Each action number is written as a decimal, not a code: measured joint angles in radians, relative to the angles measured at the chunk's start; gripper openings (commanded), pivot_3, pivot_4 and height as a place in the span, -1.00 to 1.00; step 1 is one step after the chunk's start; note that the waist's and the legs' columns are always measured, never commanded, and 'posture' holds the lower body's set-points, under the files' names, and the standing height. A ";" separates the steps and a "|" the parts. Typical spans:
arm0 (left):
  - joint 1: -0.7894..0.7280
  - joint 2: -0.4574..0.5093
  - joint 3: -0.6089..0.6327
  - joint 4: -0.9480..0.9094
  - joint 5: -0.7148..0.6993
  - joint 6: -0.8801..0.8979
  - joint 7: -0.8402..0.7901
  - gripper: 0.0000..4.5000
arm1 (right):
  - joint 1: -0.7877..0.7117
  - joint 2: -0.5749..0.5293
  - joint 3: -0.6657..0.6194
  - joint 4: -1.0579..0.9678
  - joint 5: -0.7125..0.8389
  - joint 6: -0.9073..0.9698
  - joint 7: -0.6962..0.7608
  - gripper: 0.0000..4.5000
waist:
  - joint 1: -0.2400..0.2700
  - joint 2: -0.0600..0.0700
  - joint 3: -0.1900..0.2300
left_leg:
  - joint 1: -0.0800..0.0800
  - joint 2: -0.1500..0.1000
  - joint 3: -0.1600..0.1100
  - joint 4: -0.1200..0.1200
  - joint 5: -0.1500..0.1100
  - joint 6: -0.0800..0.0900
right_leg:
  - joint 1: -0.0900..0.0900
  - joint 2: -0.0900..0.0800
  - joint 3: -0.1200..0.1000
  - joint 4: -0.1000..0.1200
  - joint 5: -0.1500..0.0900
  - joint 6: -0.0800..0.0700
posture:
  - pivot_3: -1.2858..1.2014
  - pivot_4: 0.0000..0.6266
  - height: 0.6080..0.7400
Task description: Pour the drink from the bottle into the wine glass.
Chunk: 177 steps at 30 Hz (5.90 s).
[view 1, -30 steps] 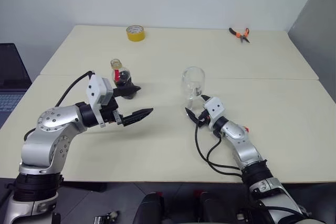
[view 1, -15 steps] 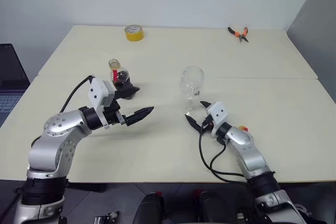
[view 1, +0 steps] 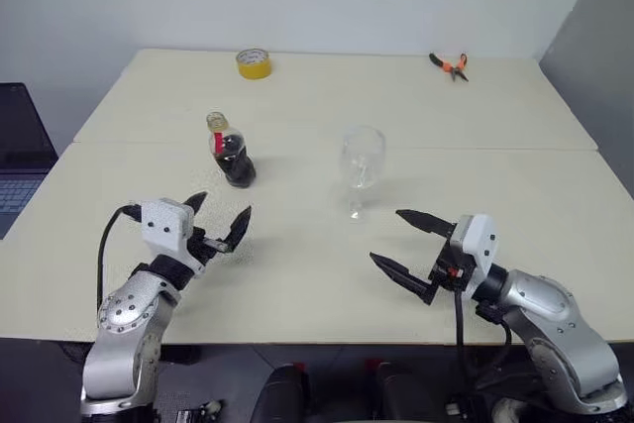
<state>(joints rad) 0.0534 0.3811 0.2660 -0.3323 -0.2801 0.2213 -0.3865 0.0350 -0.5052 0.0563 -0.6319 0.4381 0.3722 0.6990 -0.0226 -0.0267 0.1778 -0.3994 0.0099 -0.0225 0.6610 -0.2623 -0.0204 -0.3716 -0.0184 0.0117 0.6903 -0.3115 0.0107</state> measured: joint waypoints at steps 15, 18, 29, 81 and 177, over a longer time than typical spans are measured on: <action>-0.331 0.003 -0.039 0.364 0.115 -0.033 0.086 1.00 | -0.132 -0.011 0.012 -0.034 0.055 0.093 -0.030 0.99 | 0.018 -0.001 0.000 | -0.001 0.000 0.000 0.000 0.000 0.000 | -0.001 0.000 -0.001 -0.001 0.000 0.000 | 0.03 -0.52 1.00; -0.404 0.007 -0.044 0.452 0.115 -0.037 0.067 1.00 | -0.135 -0.012 0.017 -0.045 0.055 0.094 -0.033 0.99 | 0.020 -0.001 0.000 | -0.001 0.000 0.000 0.001 0.000 0.000 | 0.000 0.000 -0.001 -0.001 0.000 0.000 | 0.03 -0.52 1.00; -0.573 0.011 -0.085 0.704 0.134 -0.140 0.001 0.75 | -0.140 -0.022 0.030 -0.053 0.044 0.094 -0.046 1.00 | 0.019 -0.001 0.000 | -0.001 0.000 0.000 0.001 0.000 0.000 | -0.001 0.000 -0.001 -0.001 0.000 0.000 | 0.03 -0.52 1.00; -0.883 0.104 -0.418 0.967 0.498 -0.804 -0.105 -0.73 | -0.100 0.019 0.012 -0.105 0.034 0.097 -0.173 1.00 | 0.021 -0.002 0.001 | -0.003 -0.001 0.001 0.001 0.000 0.000 | -0.002 0.000 -0.001 -0.001 0.000 0.000 | 0.03 -0.52 1.00; -1.269 0.261 -0.734 1.352 1.130 -1.210 0.558 -0.77 | -0.160 0.116 -0.025 -0.067 -0.022 0.068 -0.226 1.00 | 0.020 -0.002 0.001 | -0.003 -0.001 0.006 0.002 0.002 -0.003 | -0.007 0.000 0.000 0.006 0.000 0.000 | 0.03 -0.52 1.00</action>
<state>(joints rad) -1.2155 0.6419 -0.4680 1.0193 0.8501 -0.9882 0.1717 -0.1252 -0.3895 0.0314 -0.6989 0.4157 0.4399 0.4732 -0.0028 -0.0284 0.1784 -0.4023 0.0087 -0.0164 0.6628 -0.2607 -0.0231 -0.3787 -0.0184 0.0121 0.6960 -0.3114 0.0111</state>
